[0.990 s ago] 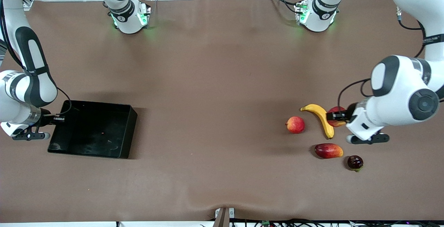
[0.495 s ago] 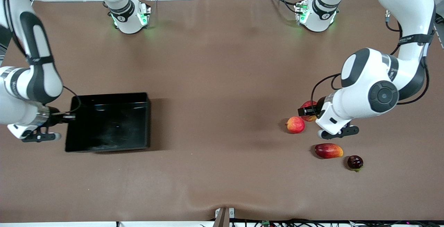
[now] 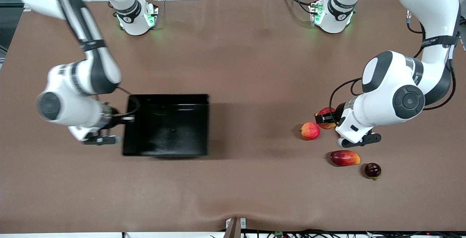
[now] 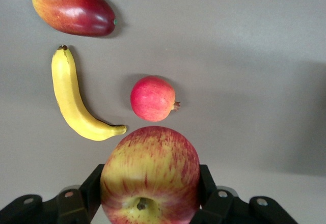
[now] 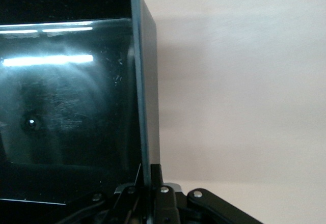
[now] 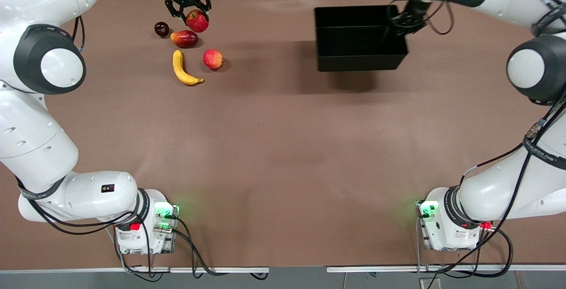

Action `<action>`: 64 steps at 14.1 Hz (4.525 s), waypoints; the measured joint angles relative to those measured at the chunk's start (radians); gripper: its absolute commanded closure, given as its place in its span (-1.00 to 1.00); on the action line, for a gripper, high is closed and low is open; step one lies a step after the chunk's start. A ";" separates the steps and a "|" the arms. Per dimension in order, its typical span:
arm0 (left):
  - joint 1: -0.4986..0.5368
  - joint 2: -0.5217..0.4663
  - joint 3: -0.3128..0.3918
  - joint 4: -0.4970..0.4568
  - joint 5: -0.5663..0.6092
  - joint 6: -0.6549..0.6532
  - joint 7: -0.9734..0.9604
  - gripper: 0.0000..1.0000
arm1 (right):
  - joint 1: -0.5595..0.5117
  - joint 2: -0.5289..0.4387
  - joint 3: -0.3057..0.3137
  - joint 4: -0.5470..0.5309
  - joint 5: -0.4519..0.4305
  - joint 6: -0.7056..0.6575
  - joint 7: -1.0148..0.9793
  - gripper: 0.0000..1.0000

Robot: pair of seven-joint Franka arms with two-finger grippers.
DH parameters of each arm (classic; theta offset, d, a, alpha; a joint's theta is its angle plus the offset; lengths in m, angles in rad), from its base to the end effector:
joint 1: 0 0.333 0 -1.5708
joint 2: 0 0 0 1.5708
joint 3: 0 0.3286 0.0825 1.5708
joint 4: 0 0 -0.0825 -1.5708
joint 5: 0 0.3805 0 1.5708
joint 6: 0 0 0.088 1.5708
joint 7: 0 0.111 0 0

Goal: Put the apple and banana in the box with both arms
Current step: 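Carry the apple toward the tray while the right gripper drags the tray inward, then release the apple into the tray while the right gripper withdraws, then move the left gripper to the yellow banana and grasp it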

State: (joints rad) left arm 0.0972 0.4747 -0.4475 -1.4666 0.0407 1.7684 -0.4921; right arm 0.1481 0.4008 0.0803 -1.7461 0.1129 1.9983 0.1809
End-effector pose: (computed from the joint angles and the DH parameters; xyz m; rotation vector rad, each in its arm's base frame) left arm 0.6479 -0.1810 0.4272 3.0229 0.2454 -0.2772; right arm 0.6218 0.1475 0.3438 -3.0325 0.0167 0.2605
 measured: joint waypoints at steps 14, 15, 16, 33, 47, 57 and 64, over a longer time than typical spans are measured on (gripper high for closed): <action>-0.141 0.050 -0.047 -0.012 -0.001 0.033 -0.348 1.00 | 0.429 0.169 -0.001 -0.027 0.003 0.362 0.604 0.09; -0.161 0.074 -0.047 -0.014 -0.001 0.068 -0.382 1.00 | 0.432 0.177 -0.001 -0.027 0.004 0.374 0.613 -0.60; -0.183 0.102 -0.047 -0.016 -0.001 0.109 -0.413 1.00 | 0.432 0.179 -0.001 -0.026 0.004 0.377 0.617 -0.92; -0.327 0.363 -0.022 -0.006 0.165 0.309 -0.469 -1.00 | 0.179 -0.067 -0.032 0.006 0.008 0.039 0.339 -1.00; 0.111 0.096 -0.007 -0.104 0.236 0.130 -0.296 -1.00 | -0.114 -0.369 -0.035 0.009 0.007 -0.302 -0.112 -1.00; 0.215 0.160 -0.006 -0.391 0.315 0.401 -0.310 0.40 | -0.129 -0.412 -0.057 0.213 -0.091 -0.540 -0.190 -1.00; 0.227 0.073 -0.070 -0.389 0.318 0.361 -0.311 1.00 | -0.144 -0.412 -0.060 0.235 -0.091 -0.560 -0.209 -1.00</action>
State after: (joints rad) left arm 0.3241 0.5479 -0.5178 -1.8561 0.3590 2.1292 -0.8027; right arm 0.0043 -0.0108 0.0201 -1.5106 0.0223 1.4380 -0.0278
